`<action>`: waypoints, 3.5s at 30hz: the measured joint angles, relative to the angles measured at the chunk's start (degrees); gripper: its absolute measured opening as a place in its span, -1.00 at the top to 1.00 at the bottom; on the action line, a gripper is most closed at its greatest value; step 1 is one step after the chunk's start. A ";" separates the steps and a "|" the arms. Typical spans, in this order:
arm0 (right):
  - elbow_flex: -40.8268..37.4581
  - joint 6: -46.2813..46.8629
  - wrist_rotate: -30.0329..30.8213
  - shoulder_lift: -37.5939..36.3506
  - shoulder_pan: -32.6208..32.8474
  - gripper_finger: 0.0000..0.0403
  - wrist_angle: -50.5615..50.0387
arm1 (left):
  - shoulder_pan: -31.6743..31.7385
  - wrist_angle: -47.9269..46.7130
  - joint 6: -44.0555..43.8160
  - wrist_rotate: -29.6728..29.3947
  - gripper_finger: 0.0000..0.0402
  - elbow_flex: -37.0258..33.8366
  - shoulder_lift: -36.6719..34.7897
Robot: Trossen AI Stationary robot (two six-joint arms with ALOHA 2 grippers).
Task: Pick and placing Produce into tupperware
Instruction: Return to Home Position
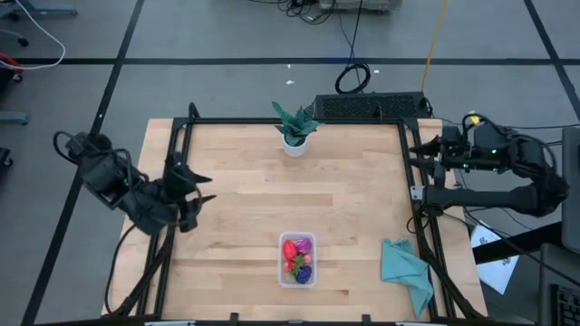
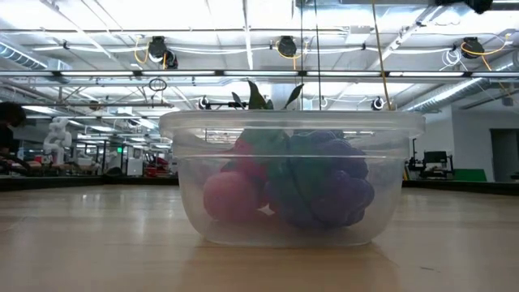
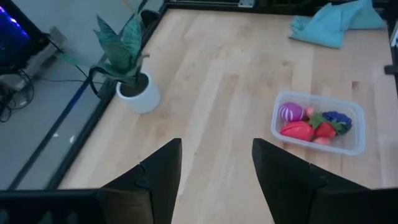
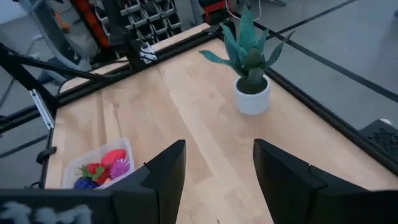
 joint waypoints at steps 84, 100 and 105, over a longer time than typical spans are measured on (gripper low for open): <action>-62.32 -0.93 -28.34 -29.76 -1.64 0.10 65.44 | 26.45 70.89 34.40 29.79 -0.01 -75.36 -54.76; -62.27 -5.14 -27.90 -29.76 -1.64 0.10 62.44 | 24.61 79.60 36.09 25.44 -0.01 -87.02 -63.57; -64.45 -6.50 -27.81 -29.76 -1.64 0.10 63.16 | 24.61 79.45 36.23 25.48 -0.01 -87.76 -63.92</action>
